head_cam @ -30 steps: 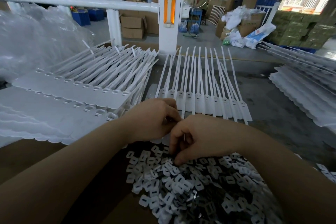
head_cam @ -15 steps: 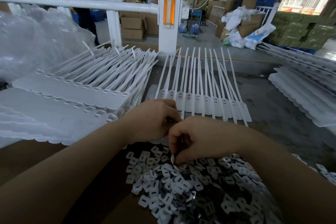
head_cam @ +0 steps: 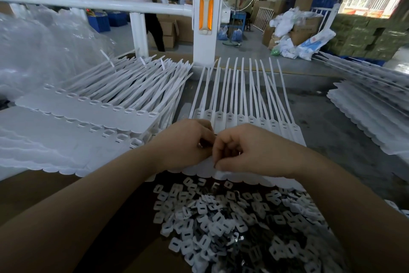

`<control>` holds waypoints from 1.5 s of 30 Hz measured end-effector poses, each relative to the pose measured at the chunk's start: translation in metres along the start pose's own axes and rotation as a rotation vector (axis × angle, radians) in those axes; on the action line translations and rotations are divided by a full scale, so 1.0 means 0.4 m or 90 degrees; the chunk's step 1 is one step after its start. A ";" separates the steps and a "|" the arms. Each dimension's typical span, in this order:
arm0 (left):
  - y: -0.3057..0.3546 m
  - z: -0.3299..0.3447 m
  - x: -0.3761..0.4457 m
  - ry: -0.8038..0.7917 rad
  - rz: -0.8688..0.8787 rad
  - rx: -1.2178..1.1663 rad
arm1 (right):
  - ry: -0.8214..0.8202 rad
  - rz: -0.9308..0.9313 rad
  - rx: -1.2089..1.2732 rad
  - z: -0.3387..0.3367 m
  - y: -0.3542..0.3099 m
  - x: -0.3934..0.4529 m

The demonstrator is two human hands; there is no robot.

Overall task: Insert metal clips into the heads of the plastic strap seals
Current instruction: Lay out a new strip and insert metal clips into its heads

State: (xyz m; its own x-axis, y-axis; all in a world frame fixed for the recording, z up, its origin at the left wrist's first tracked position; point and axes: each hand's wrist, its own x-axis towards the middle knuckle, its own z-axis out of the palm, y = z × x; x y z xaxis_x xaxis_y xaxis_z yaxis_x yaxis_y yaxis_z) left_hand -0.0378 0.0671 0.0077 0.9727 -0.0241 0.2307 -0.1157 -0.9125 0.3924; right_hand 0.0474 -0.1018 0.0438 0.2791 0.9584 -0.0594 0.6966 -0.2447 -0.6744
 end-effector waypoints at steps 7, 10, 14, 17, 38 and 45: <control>0.004 -0.024 -0.002 0.028 -0.111 -0.216 | 0.268 0.046 0.048 -0.007 0.021 0.010; 0.011 -0.033 -0.004 0.020 -0.122 -0.287 | 0.285 0.032 0.046 -0.002 0.019 0.008; 0.012 -0.040 -0.003 0.030 -0.132 -0.349 | 0.292 0.013 0.025 0.000 0.014 0.010; 0.012 -0.040 -0.003 0.032 -0.139 -0.345 | 0.281 0.008 0.004 0.001 0.013 0.011; -0.008 -0.035 -0.005 0.054 -0.135 -0.386 | 0.315 0.023 0.030 -0.006 0.016 0.013; -0.007 -0.032 -0.004 0.063 -0.135 -0.399 | 0.293 0.058 0.039 -0.008 0.016 0.009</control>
State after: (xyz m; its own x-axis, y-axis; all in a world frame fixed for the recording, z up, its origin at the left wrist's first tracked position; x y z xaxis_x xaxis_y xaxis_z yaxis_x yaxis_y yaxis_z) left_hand -0.0418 0.0751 0.0176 0.9676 0.1943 0.1611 -0.0487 -0.4826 0.8745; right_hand 0.0550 -0.1004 0.0416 0.6106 0.7657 0.2023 0.6195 -0.3027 -0.7243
